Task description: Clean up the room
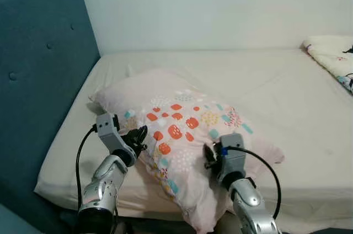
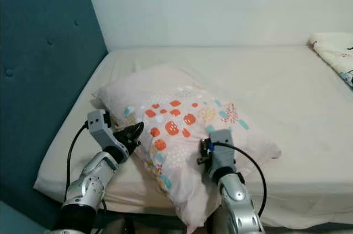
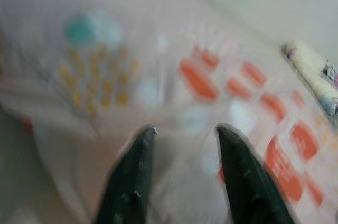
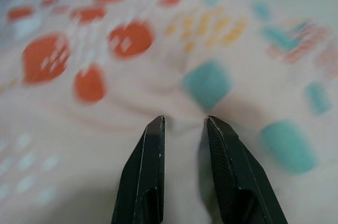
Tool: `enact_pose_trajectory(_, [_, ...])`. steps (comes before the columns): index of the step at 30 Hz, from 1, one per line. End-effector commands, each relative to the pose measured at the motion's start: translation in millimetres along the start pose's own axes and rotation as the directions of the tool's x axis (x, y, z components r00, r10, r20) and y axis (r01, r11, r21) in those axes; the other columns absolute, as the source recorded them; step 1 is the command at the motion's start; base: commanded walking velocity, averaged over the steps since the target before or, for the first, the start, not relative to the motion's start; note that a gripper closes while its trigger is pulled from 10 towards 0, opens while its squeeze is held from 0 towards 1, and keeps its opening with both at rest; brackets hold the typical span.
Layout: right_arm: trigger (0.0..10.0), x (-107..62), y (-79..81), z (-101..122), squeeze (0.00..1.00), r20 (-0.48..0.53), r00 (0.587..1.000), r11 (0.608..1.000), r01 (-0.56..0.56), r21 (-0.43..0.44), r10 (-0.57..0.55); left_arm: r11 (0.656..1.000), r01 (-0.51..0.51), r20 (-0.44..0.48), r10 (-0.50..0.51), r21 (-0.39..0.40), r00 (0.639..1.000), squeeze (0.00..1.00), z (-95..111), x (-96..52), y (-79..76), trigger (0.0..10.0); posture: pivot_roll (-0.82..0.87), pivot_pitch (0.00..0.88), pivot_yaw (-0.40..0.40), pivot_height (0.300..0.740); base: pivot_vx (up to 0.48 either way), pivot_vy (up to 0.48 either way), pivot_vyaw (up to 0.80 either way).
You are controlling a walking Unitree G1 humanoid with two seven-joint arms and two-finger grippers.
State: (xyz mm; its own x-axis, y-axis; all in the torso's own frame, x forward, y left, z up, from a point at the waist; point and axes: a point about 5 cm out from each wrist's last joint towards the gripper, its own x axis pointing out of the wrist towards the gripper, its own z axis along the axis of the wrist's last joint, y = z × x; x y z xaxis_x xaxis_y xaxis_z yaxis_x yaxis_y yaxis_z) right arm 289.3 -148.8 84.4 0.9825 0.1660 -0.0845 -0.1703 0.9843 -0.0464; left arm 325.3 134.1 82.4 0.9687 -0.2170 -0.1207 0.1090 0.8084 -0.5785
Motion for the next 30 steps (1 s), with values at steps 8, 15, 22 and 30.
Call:
enact_pose_trajectory(8, [10.0, 10.0, -32.4, 37.1, 0.0, 0.125, 0.987, 0.994, 0.106, 0.002, -0.106, 0.989, -0.044, -0.102, 0.03, -0.138, 0.994, 1.0, -13.6, 11.3, 10.8, 10.0, -0.05, 0.043, 0.034, 0.566, 0.0, 0.0, 0.0])
enact_pose_trajectory(15, [10.0, 7.2, -56.4, 33.5, 0.0, 0.068, 0.98, 0.981, 0.191, -0.045, -0.187, 0.938, 0.078, -0.127, -0.127, -0.337, 0.984, 1.0, -15.5, 13.9, 1.7, 10.0, -0.07, 0.068, 0.057, 0.566, 0.0, 0.0, 0.0])
enact_pose_trajectory(22, [10.0, 3.0, -65.2, 22.2, 0.0, 0.002, 0.978, 0.976, 0.209, -0.061, -0.21, 0.878, 0.213, -0.129, -0.293, -0.429, 0.947, 1.0, -22.2, 15.1, -19.9, 10.0, -0.07, 0.075, 0.06, 0.566, 0.0, 0.0, 0.0])
enact_pose_trajectory(30, [10.0, 4.0, -61.5, 15.1, 0.0, -0.034, 0.978, 0.977, 0.205, -0.055, -0.207, 0.856, 0.334, -0.208, -0.437, -0.394, 0.875, 1.0, -46.3, 19.1, -60.6, 10.0, -0.08, 0.079, 0.061, 0.566, 0.0, 0.0, 0.0])
